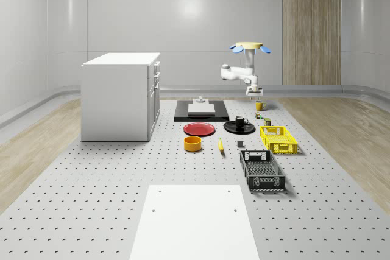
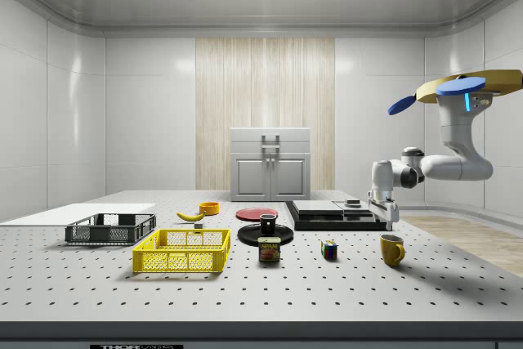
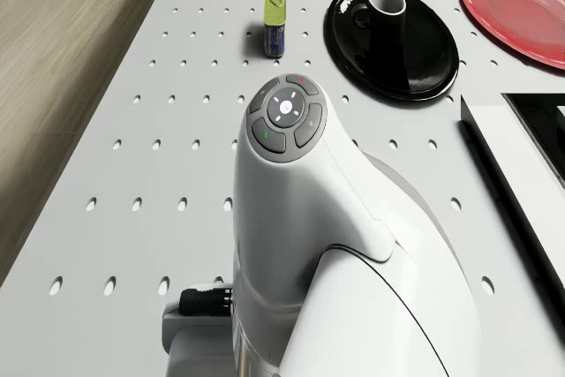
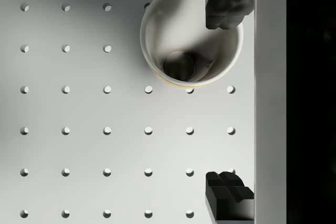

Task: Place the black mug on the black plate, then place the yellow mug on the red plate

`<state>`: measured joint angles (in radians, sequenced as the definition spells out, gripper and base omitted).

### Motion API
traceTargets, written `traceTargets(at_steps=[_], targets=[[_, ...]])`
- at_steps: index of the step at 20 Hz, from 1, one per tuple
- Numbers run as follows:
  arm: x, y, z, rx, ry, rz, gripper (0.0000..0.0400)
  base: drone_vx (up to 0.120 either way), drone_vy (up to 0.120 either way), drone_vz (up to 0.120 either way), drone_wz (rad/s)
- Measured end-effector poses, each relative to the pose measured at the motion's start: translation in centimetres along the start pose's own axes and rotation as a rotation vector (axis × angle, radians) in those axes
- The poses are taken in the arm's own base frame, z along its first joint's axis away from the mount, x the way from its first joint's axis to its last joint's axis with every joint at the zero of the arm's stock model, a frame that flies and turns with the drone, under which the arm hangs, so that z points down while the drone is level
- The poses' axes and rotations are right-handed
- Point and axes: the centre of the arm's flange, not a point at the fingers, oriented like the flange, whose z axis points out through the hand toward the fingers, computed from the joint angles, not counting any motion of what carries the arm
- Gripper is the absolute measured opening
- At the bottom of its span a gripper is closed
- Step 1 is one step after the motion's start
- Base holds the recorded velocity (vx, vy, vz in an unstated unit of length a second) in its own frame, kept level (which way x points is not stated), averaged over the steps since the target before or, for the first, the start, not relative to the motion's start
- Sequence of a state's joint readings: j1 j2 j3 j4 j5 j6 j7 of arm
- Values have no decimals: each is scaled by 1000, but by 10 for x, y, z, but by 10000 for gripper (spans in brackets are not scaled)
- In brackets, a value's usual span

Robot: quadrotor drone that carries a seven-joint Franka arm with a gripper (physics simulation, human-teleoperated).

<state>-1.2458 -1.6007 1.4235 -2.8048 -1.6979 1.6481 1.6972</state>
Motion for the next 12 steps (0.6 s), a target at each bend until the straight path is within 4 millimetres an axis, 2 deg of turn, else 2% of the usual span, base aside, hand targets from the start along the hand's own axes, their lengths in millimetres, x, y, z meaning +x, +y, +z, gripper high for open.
traceTargets(at_steps=[12], targets=[[-4, -4, 0, 0, 0, 0, 400, 0, 0, 0, 0]])
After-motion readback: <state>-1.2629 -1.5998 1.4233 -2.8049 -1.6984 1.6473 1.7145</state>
